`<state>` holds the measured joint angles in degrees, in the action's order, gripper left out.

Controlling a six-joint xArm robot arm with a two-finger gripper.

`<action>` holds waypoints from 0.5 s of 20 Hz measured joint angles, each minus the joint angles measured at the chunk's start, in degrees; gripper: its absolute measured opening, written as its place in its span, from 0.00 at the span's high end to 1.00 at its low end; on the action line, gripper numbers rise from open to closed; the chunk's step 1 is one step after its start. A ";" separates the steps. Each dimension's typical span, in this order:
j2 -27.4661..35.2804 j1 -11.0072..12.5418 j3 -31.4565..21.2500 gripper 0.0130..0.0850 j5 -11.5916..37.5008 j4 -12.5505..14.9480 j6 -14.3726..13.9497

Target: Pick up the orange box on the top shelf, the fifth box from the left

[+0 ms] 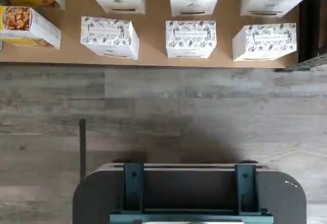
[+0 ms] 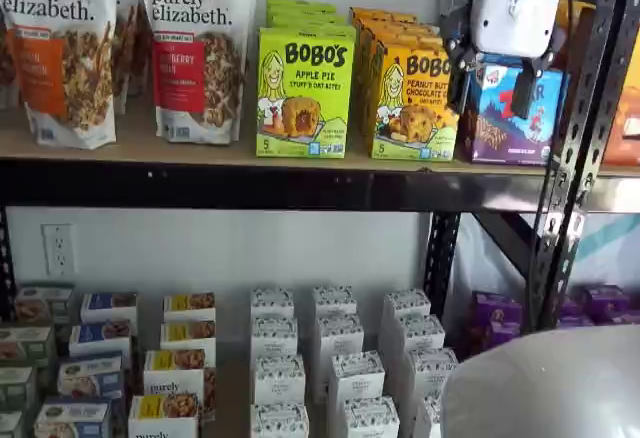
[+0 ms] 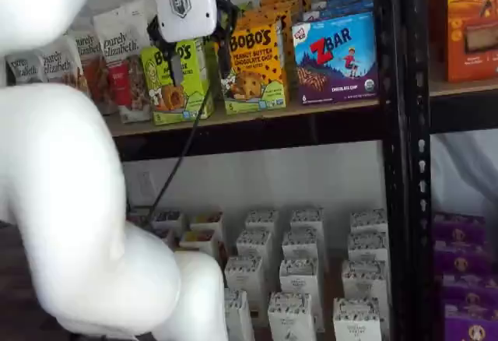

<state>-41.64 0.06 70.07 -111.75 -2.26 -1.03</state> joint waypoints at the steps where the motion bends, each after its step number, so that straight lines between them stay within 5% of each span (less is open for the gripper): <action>1: 0.35 -0.10 0.35 0.00 -0.65 0.14 -0.04; 4: 3.81 -1.20 3.58 0.00 -6.59 1.57 -0.47; 10: 3.22 -0.94 2.60 0.00 -4.51 2.08 -0.06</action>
<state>-38.42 -0.88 72.67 -116.26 -0.19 -1.09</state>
